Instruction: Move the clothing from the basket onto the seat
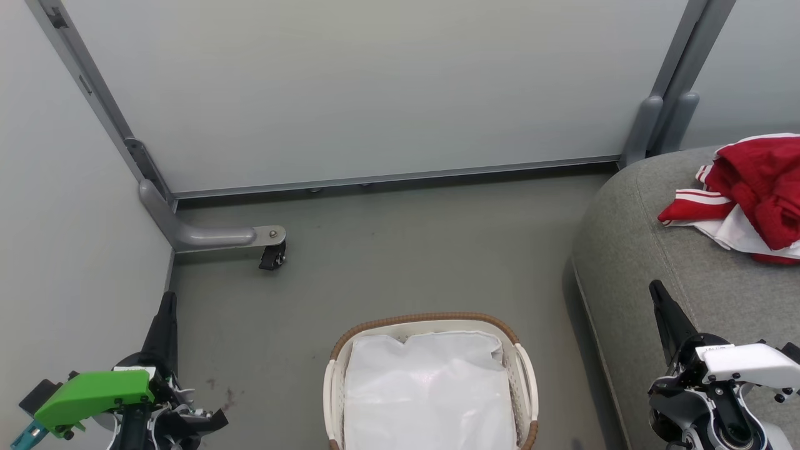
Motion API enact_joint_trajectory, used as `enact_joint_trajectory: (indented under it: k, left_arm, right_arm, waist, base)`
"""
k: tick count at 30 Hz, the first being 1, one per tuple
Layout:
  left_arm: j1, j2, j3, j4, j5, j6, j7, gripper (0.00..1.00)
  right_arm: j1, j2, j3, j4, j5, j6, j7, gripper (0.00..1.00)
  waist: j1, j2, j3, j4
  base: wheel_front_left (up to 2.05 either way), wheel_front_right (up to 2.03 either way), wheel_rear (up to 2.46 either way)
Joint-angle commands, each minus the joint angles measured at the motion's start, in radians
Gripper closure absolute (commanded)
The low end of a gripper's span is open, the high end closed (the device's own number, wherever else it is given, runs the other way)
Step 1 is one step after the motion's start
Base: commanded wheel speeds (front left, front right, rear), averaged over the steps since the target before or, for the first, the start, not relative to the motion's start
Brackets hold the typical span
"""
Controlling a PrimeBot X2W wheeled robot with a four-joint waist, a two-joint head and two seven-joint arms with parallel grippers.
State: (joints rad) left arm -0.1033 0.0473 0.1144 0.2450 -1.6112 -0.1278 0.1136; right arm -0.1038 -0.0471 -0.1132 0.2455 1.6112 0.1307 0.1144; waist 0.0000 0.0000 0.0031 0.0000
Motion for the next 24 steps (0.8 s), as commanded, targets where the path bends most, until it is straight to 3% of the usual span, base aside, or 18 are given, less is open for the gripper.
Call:
enact_joint_trajectory:
  k: [1,24]
  left_arm:
    - [-0.01,0.005,0.002,-0.002,-0.004,-0.006,0.004,1.0]
    - [-0.01,0.005,0.002,-0.002,-0.004,-0.006,0.004,1.0]
  right_arm:
    - [-0.008,-0.006,-0.002,-0.003,0.004,0.0,0.003,1.0]
    - [-0.008,-0.006,-0.002,-0.003,0.004,0.0,0.003,1.0]
  waist:
    - [0.0,0.0,0.0,0.0]
    - [0.0,0.0,0.0,0.0]
  base:
    - [0.0,0.0,0.0]
    - [0.0,0.0,0.0]
